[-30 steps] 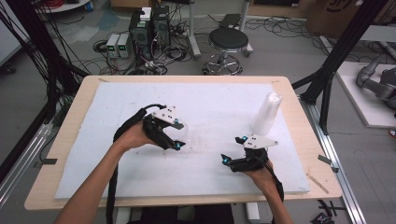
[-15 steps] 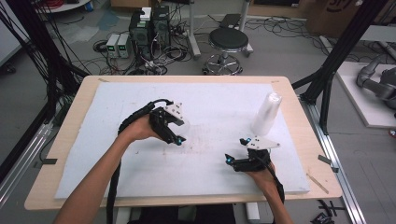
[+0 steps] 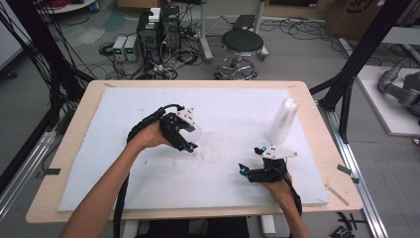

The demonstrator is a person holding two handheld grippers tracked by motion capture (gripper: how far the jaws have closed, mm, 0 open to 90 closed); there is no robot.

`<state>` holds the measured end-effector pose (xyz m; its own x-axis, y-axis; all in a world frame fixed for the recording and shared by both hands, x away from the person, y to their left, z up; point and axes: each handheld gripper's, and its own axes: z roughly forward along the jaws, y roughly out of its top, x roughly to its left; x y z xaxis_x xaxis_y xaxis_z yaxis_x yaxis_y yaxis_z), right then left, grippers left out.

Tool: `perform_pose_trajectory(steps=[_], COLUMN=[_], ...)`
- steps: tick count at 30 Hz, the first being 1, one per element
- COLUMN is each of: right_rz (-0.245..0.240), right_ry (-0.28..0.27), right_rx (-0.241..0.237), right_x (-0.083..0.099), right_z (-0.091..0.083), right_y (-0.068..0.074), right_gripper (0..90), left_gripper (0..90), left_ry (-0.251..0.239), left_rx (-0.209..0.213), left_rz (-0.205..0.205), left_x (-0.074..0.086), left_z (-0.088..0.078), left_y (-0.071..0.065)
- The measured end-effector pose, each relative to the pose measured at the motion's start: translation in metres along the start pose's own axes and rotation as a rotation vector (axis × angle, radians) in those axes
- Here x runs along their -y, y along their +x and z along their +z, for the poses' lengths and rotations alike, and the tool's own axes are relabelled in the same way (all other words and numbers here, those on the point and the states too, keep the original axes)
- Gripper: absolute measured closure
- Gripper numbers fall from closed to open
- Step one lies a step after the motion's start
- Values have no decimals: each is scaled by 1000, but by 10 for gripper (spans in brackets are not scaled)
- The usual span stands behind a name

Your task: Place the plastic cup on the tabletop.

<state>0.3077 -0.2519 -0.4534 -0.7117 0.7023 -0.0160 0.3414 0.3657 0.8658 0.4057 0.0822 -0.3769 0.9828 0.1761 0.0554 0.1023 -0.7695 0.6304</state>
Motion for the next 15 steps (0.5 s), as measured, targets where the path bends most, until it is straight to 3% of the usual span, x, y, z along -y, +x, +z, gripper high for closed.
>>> perform_pose_trajectory(steps=[5,9,15], right_rz=[-9,1,2], right_ry=[10,21,21], right_rx=[-1,-7,-7], right_x=[0,-1,-1], right_z=[1,2,2], right_y=[0,-1,-1], right_gripper=[144,146,146], left_gripper=[308,308,309], left_ry=[27,11,47], left_rx=[-5,-11,0], left_rz=[-18,-32,-40], left_x=[4,2,-2], left_z=[8,10,21], left_y=[1,1,-2])
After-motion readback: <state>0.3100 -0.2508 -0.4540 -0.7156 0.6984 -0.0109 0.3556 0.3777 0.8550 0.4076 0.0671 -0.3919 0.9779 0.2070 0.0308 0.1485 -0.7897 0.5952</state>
